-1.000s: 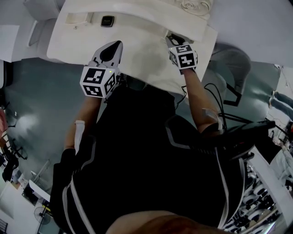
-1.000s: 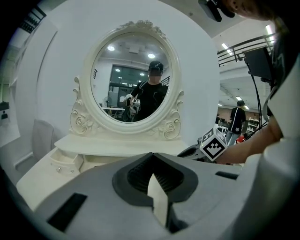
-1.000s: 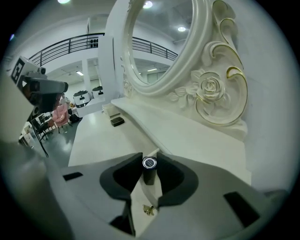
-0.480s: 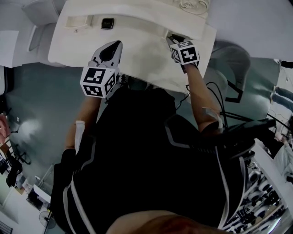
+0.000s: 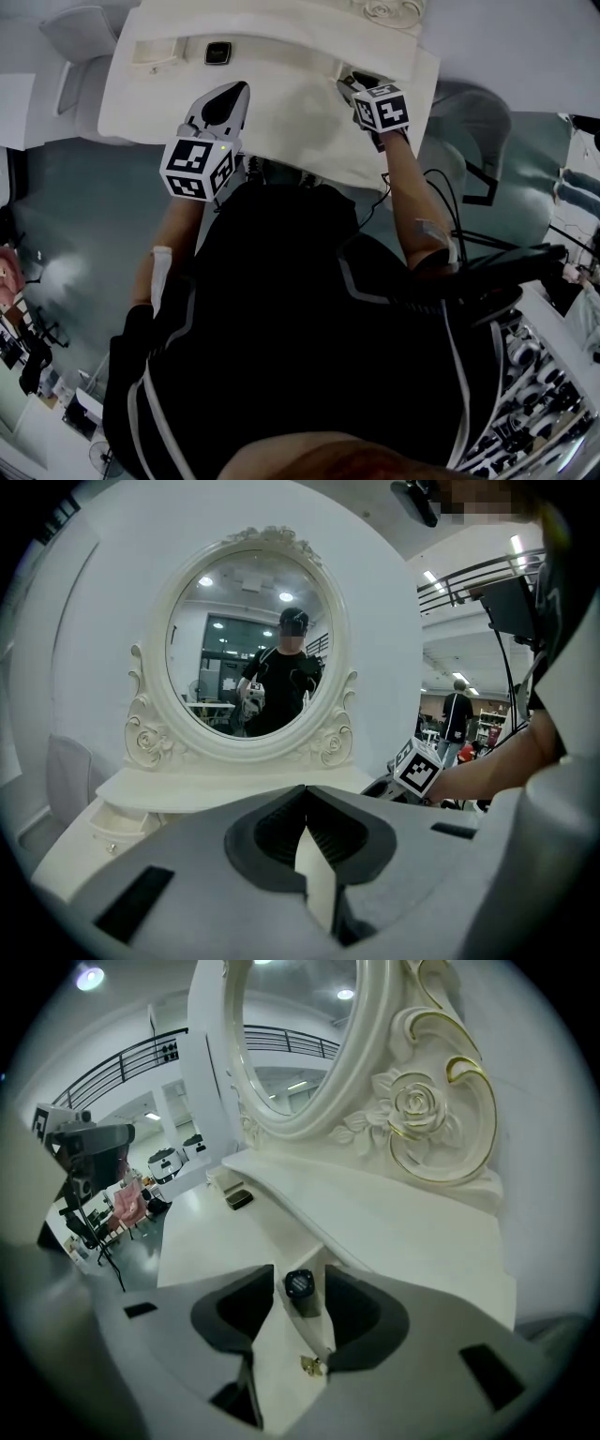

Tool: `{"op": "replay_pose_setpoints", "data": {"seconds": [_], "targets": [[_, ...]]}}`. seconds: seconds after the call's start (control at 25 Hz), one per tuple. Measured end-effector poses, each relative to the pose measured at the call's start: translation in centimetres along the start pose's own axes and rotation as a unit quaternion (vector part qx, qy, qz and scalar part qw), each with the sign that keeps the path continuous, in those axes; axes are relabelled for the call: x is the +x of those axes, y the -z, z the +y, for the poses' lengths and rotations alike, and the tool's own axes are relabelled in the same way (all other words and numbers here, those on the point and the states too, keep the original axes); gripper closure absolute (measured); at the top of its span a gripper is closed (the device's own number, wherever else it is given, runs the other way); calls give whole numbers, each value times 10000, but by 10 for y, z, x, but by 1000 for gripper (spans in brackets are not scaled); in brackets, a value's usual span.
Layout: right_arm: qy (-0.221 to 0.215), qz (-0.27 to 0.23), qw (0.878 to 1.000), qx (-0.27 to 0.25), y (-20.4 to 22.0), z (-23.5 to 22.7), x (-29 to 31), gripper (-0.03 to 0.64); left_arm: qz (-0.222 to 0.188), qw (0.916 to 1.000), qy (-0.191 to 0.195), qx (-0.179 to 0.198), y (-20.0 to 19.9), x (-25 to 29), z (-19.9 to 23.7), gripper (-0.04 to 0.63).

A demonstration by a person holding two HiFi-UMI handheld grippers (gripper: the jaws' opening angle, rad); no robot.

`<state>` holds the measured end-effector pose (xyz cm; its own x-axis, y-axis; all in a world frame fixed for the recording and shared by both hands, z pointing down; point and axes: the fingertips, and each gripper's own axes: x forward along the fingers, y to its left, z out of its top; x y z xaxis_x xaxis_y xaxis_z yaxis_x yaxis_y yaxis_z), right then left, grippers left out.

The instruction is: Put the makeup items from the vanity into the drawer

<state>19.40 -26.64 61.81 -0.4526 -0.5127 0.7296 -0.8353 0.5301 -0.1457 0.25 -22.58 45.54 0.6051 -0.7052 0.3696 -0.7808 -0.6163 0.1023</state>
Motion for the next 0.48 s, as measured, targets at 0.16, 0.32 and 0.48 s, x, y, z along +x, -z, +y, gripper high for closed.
{"op": "replay_pose_setpoints", "data": {"seconds": [0.16,0.32,0.48], "targets": [[67,-161,9998,5,-8,2,-11,430,-22,9998,164,70,-4,5,-1,592],[150,-513,9984,161,-27,1,-33,420,-113,9992,362,158,-16,12,-1,592],[444,-967,9941,213,-56,0,-66,420,-257,9973,600,326,-33,21,0,592]]}}
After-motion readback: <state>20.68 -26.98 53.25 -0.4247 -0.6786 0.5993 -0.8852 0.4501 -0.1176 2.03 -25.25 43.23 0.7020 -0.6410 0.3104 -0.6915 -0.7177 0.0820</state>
